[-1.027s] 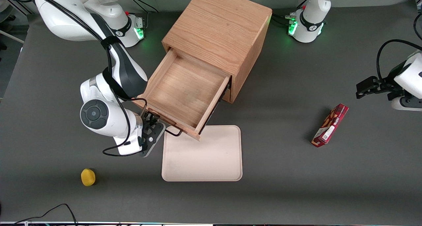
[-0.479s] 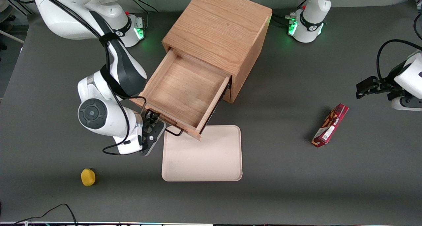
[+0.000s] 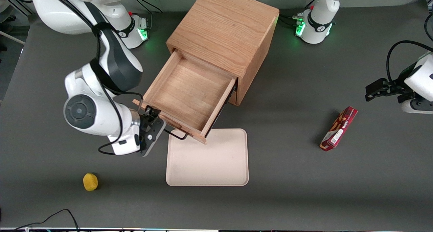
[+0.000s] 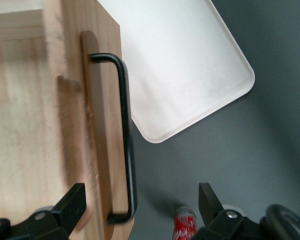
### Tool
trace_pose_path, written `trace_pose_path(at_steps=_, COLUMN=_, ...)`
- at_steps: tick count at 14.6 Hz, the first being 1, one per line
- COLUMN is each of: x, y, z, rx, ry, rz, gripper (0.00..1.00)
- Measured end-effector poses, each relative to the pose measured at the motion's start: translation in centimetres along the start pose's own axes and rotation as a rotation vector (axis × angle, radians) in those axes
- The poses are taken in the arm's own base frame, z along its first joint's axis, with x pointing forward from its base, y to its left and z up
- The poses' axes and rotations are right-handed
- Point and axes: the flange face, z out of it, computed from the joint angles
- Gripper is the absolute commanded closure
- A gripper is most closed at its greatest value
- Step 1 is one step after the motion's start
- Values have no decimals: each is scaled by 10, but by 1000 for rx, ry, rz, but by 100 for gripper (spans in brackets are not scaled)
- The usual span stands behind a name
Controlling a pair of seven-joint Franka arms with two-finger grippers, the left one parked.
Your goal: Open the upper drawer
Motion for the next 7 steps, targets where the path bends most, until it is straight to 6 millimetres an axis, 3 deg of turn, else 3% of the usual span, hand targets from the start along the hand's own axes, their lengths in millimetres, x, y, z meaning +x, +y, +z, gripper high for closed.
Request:
trace_pose_path(at_steps=4, x=-50, y=1, z=-71, rx=-23, ry=-4, rz=49, gripper=0)
trace_pose_path(at_steps=7, x=-107, y=18, z=-98, rx=-44, ry=-10, rz=133, gripper=0)
